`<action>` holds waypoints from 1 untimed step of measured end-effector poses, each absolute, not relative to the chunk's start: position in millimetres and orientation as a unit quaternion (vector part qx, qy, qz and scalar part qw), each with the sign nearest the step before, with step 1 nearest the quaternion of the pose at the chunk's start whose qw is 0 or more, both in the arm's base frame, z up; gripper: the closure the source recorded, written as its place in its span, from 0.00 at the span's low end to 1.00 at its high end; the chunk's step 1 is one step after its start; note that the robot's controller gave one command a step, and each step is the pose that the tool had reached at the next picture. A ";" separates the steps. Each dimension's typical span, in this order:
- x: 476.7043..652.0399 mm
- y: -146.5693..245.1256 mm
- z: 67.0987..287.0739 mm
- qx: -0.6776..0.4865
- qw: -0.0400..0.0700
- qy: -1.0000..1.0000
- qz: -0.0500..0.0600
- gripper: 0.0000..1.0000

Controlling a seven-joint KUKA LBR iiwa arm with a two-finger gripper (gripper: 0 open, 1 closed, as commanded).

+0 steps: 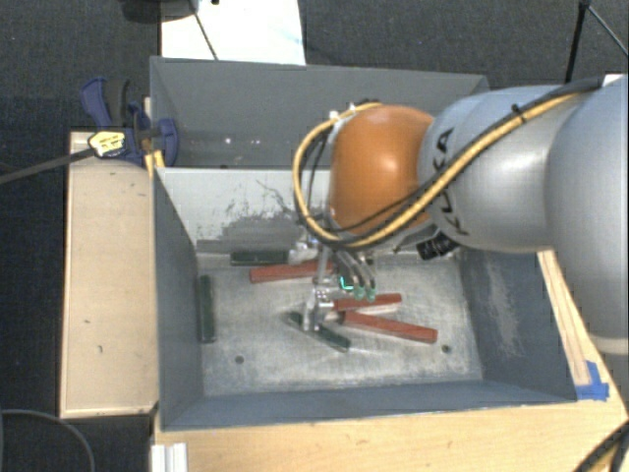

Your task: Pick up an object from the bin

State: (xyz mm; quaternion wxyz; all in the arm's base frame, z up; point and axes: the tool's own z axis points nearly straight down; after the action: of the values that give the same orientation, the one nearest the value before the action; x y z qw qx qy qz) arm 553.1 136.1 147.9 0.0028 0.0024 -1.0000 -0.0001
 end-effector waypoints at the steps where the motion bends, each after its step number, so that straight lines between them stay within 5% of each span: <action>1: 553.8 135.7 150.8 0.002 0.001 -1.000 0.000 0.00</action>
Offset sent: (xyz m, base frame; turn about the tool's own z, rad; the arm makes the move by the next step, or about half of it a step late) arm -0.0008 -0.0199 0.0259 -0.3660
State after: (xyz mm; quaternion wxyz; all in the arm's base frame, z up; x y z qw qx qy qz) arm 553.8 135.7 150.8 0.0009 0.0016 -1.0000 -0.0005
